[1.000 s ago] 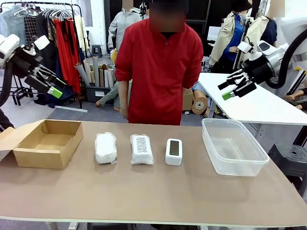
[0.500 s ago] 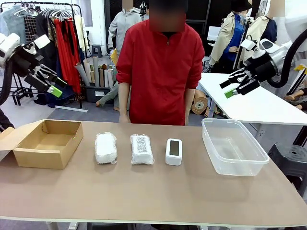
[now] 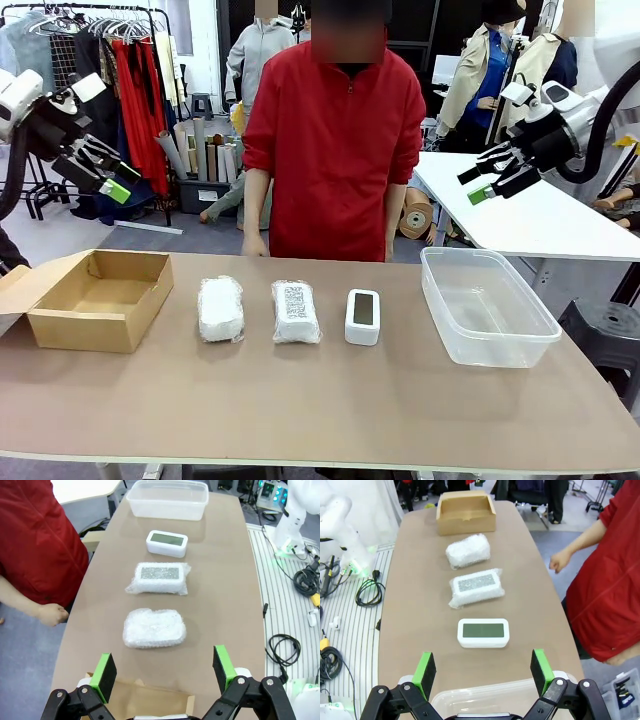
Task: Separate and place wrapped and unwrapped clocks.
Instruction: Pick up the Digital clock indicated by the person.
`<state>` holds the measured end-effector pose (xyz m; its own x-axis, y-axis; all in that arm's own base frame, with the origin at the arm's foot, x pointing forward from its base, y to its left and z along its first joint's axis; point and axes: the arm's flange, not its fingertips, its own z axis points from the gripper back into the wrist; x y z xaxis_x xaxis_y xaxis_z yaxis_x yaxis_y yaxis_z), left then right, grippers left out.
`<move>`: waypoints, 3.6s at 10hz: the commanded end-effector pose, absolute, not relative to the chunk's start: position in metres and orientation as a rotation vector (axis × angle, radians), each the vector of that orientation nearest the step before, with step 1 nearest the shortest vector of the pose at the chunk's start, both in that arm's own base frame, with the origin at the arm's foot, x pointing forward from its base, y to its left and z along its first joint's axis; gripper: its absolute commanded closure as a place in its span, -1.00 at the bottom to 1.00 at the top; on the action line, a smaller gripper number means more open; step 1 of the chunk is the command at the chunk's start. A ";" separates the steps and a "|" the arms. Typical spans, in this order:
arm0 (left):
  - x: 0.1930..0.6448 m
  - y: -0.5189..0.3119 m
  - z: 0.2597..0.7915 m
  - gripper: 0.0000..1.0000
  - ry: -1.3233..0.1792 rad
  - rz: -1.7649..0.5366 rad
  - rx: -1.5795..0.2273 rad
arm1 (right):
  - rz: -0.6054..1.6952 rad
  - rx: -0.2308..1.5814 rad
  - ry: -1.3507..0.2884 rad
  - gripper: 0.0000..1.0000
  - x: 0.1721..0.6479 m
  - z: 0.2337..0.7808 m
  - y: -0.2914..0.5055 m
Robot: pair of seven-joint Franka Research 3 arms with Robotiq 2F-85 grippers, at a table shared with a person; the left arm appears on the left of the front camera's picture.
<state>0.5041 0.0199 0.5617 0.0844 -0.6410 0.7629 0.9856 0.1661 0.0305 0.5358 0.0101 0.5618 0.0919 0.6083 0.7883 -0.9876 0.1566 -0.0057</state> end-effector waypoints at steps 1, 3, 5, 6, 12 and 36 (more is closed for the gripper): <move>0.502 0.021 0.563 -1.00 -0.743 -1.317 -0.578 | 1.313 0.631 -0.750 -1.00 0.536 0.562 0.010; 0.502 0.021 0.563 -1.00 -0.743 -1.317 -0.578 | 1.313 0.631 -0.750 -1.00 0.536 0.562 0.010; 0.502 0.021 0.563 -1.00 -0.743 -1.317 -0.578 | 1.313 0.631 -0.750 -1.00 0.536 0.562 0.010; 0.502 0.021 0.563 -1.00 -0.743 -1.317 -0.578 | 1.313 0.631 -0.750 -1.00 0.536 0.562 0.010; 0.502 0.021 0.563 -1.00 -0.743 -1.317 -0.578 | 1.313 0.631 -0.750 -1.00 0.536 0.562 0.010; 0.502 0.021 0.563 -1.00 -0.743 -1.317 -0.578 | 1.313 0.631 -0.750 -1.00 0.536 0.562 0.010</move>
